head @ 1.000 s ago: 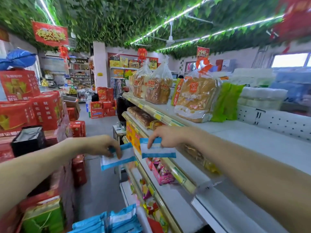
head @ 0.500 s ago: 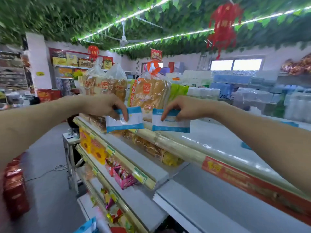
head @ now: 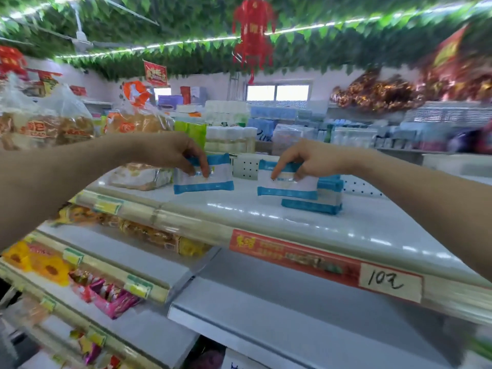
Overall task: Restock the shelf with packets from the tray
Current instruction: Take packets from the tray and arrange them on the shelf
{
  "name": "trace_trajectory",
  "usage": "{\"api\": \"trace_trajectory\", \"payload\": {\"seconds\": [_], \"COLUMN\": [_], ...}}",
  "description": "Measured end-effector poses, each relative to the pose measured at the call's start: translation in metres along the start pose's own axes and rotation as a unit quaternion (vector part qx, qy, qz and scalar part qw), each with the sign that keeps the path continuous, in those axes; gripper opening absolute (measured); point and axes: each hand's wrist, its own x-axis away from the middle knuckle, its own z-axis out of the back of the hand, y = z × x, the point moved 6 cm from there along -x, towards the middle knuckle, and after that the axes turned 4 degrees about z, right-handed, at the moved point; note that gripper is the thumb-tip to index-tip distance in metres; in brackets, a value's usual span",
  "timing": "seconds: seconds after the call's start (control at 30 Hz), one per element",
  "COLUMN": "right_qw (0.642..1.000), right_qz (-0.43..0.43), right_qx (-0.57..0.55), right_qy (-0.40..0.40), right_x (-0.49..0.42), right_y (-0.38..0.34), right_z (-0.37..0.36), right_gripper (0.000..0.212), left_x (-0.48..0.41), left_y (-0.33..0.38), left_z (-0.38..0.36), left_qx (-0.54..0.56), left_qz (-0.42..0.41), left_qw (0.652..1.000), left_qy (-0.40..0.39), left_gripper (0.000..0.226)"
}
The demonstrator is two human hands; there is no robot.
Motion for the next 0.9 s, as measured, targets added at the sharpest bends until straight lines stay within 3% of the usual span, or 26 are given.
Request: {"api": "trace_trajectory", "payload": {"seconds": [0.37,0.9], "right_qw": [0.997,0.996], "right_qz": [-0.07,-0.064], "right_qx": [-0.016,-0.04], "right_qy": [0.016,0.036], "right_x": [0.045,0.04], "right_y": [0.045,0.059], "right_z": [-0.006,-0.026], "right_gripper": [0.048,0.05], "left_x": [-0.062,-0.079], "left_y": [0.071,0.095], "left_z": [-0.029,-0.042], "left_qx": [0.005,-0.008], "left_qz": [-0.077,-0.129], "left_qw": [0.997,0.991], "left_qy": [-0.024,-0.037], "left_gripper": [0.026,0.033]}}
